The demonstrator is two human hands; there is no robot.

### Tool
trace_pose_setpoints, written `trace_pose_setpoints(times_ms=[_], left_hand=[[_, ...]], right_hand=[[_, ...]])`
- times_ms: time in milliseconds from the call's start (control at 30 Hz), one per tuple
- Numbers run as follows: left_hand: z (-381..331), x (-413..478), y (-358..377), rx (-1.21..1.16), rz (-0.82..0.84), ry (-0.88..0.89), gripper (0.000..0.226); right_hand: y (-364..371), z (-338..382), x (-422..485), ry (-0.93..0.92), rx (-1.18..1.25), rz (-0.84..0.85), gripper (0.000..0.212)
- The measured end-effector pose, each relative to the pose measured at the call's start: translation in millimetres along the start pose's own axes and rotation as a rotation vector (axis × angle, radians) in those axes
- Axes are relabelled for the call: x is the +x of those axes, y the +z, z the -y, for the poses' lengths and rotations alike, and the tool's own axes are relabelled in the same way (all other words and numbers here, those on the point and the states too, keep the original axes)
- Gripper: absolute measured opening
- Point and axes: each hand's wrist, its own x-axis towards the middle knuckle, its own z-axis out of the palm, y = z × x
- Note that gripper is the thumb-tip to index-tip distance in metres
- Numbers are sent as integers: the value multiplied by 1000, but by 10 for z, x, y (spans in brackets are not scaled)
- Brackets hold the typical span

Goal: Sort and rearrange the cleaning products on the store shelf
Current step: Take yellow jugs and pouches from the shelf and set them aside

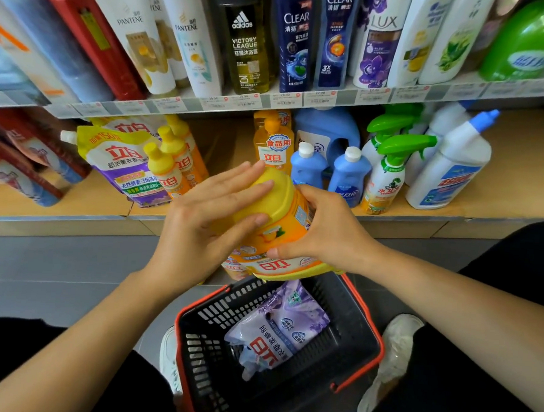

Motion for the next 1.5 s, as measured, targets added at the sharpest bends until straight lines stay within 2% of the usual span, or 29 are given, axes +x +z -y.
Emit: trace_pose_setpoints(times_ms=[133,367,500,600,700,800,1000,1100,1167,1267,1433,1500], left_hand=[[64,-9,-24,59,-121,11,43],[218,-23,-57,40,-219,-268,43],[259,14,-93,-235,-146,-511,51],[303,30,-103,-396,-118,-555,50],[332,32,-105,-524,-163,-607,43],[327,27,-90,-545,-254,-606,34],[396,-36,-68,-463,-360,-435,25],[428,-67,-40,-391,-391,-416,31],[469,-102,-1,-317,-418,-478,35],[504,-164,88,-354,-316,-687,42],[492,-360,318,-579,89,-1004,42],[501,-443,373,-707,186,-1136,51]], right_hand=[[-31,-14,27,15,27,-39,76],[-88,-4,46,-8,47,-67,76],[-115,3,52,-37,74,-62,72],[-142,20,51,-41,97,-65,70],[-148,27,44,-40,134,-66,67],[-136,18,53,-28,189,-63,70],[-149,-6,84,0,255,-67,69],[-141,-50,103,26,312,-83,63],[-135,-95,121,47,367,-108,62],[-145,-133,157,71,462,-122,62],[-124,-70,208,76,616,-124,69],[-95,-44,224,85,657,-134,70]])
